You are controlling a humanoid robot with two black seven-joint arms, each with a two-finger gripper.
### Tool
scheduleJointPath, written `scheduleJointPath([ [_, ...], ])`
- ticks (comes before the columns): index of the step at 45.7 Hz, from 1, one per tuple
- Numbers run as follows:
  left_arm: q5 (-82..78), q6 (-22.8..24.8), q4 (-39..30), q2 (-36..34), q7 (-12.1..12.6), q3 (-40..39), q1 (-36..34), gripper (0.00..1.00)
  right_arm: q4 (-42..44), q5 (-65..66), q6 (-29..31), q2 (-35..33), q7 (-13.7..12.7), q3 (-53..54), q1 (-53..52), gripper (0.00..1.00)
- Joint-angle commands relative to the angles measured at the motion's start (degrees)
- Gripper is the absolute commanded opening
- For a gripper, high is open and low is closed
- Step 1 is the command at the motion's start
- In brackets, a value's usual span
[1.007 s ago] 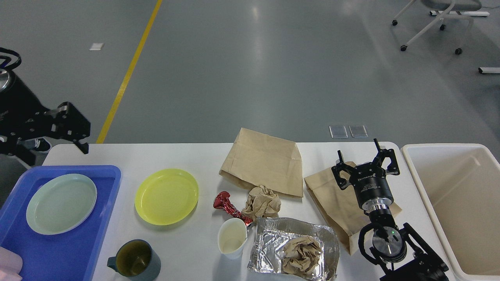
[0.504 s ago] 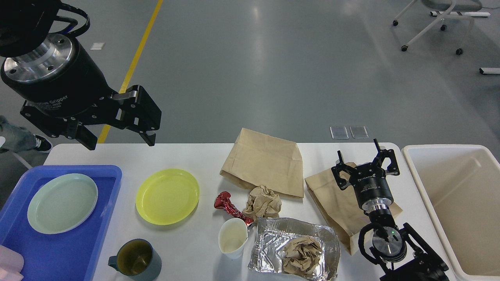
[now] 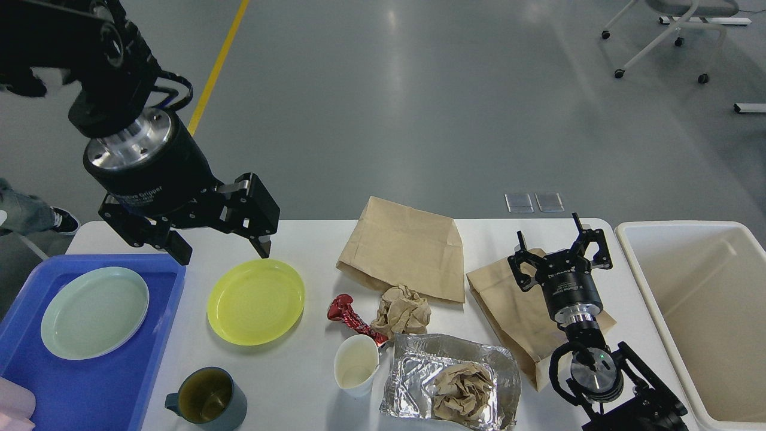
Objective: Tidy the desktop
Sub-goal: 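Move the left gripper toward the olive-green cup, then lower the left gripper and grasp the olive-green cup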
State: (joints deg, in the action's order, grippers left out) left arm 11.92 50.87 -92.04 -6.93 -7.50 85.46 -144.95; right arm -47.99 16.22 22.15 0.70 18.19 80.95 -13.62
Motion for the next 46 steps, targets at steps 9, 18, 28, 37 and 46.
scheduleJointPath([
  [9,-3.9,-15.1,3.1,0.3,0.5,-3.0,21.4,0.95,0.0,0.0,0.0,0.0,0.0,0.0,0.0,1.00],
  [18,-3.6,-24.9,3.1,1.0,0.8,-3.5,33.1,0.94,0.0,0.0,0.0,0.0,0.0,0.0,0.0,1.00],
  [28,-2.9,-27.3,3.2,0.9,1.5,-3.6,39.0,0.91,0.0,0.0,0.0,0.0,0.0,0.0,0.0,1.00],
  [37,-0.7,-31.3,4.7,1.1,2.5,-4.0,43.3,0.89,-0.1,0.0,0.0,0.0,0.0,0.0,0.0,1.00],
  [46,-0.4,-31.8,9.2,2.5,4.0,-5.2,48.8,0.88,-0.1,0.0,0.0,0.1,0.0,0.0,0.0,1.00],
])
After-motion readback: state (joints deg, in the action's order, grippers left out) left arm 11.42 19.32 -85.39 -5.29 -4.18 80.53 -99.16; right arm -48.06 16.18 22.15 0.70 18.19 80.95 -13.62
